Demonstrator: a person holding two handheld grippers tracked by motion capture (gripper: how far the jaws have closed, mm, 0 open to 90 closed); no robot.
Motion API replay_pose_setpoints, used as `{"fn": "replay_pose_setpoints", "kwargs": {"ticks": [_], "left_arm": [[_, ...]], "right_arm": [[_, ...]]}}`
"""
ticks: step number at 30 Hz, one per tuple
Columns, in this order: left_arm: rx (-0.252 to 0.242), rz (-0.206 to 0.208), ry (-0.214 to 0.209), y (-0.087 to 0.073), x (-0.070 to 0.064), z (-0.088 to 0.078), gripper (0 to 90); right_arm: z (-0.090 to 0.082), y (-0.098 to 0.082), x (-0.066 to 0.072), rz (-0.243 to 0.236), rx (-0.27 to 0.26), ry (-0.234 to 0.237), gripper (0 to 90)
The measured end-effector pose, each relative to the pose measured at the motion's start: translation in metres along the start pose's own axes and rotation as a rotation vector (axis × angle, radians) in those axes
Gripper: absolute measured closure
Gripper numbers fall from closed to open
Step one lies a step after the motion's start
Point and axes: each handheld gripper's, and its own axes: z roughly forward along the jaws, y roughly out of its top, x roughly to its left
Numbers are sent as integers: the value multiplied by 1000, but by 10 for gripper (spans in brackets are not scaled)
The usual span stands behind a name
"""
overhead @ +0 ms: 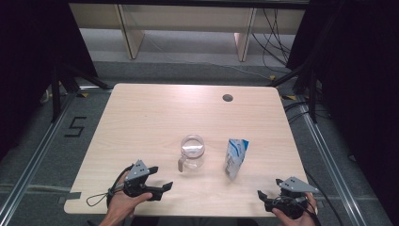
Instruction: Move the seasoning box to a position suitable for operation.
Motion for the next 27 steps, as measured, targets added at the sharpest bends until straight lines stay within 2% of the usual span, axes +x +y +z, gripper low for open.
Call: {"fn": "replay_pose_setpoints", "kwargs": {"ticks": [2, 11, 14, 15, 17, 18, 19, 22, 23, 24, 26, 27], "left_arm": [[3, 5, 12, 0, 0, 0, 161], [0, 0, 21, 1, 0, 3, 160], [-21, -2, 23, 2, -1, 5, 161], [-19, -18, 29, 2, -1, 5, 161], [-12, -4, 28, 4, -1, 5, 161], [-24, -8, 31, 4, -1, 5, 164], [-18, -18, 32, 5, -2, 5, 165], [-24, 0, 39, 9, -2, 7, 166], [-33, -10, 34, 9, -3, 8, 173], [-24, 15, 31, 11, -2, 8, 173], [-32, 7, 36, 14, -3, 11, 178], [-31, 11, 41, 16, -4, 11, 185]], "right_arm": [[-1, 0, 0, 15, -7, 12, 184], [-1, 0, -1, 9, -14, 4, 187], [-1, 1, -1, 13, -5, 7, 189], [-1, 1, 0, 14, -6, 7, 189], [-1, 1, 0, 6, -12, 3, 191], [-1, 0, 2, 30, -12, -3, 193], [-1, 1, 3, 29, -12, -1, 192], [-1, 1, 2, 18, -20, -10, 193], [-1, 1, 2, 21, -20, -1, 194], [-1, 1, 2, 21, -20, -1, 194], [0, 1, 2, 20, -22, -9, 194], [-1, 1, 1, 6, -13, 15, 195]]}}
